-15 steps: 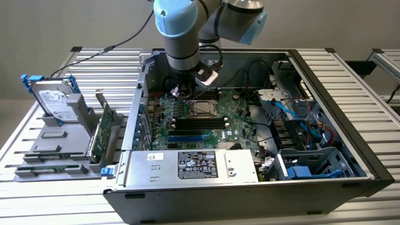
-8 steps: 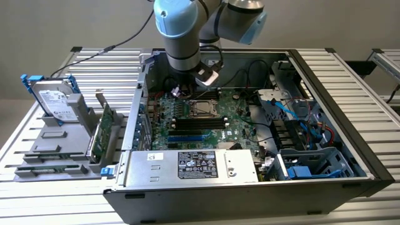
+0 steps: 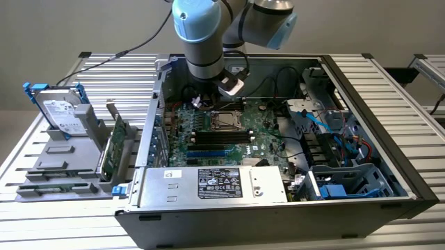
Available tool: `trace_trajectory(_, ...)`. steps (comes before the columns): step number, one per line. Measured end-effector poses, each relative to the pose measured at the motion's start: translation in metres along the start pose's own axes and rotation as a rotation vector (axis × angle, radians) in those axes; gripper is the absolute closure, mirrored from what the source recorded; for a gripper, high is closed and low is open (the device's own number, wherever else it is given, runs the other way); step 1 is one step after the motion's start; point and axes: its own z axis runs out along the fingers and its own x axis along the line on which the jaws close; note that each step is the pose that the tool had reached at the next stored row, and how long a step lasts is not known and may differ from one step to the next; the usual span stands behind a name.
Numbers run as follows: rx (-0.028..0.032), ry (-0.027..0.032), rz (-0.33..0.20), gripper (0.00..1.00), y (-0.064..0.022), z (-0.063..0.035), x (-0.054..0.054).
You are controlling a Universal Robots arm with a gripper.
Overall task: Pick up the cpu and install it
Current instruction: 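Install the first cpu locking lever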
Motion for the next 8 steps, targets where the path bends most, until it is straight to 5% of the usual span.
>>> trace_trajectory(8, -0.0044, 0.0037, 0.004, 0.89, 0.0020, 0.0015, 0.0014)
